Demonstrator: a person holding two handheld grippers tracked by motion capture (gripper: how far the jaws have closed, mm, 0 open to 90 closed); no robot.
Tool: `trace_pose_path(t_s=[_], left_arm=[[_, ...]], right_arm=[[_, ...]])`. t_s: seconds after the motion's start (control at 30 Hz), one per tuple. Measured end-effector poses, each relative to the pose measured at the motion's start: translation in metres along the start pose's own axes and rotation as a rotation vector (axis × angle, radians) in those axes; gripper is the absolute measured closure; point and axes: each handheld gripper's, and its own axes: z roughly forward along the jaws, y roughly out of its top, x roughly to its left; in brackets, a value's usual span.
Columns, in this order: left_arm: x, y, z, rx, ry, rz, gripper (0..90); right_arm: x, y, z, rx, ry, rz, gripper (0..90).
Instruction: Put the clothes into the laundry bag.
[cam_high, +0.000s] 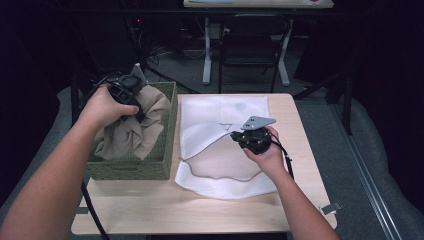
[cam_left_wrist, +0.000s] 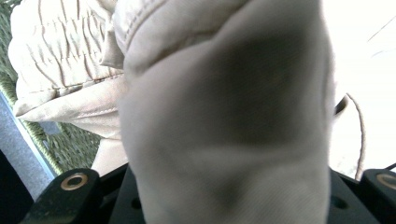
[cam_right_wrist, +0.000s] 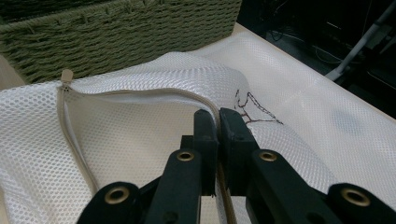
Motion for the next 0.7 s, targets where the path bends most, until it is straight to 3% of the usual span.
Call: trace_pose_path(t_s=[0.37, 0.7], left_arm=[[-0.01, -0.002, 0.002, -0.015, -0.022, 0.026, 68.6], [-0.027, -0.003, 0.005, -0.01, -0.035, 0.073, 68.5]], right_arm=[[0.0, 0.0, 0.0, -0.002, 0.0, 0.0, 85.9], [-0.001, 0.0, 0.0, -0.002, 0.001, 0.0, 85.9]])
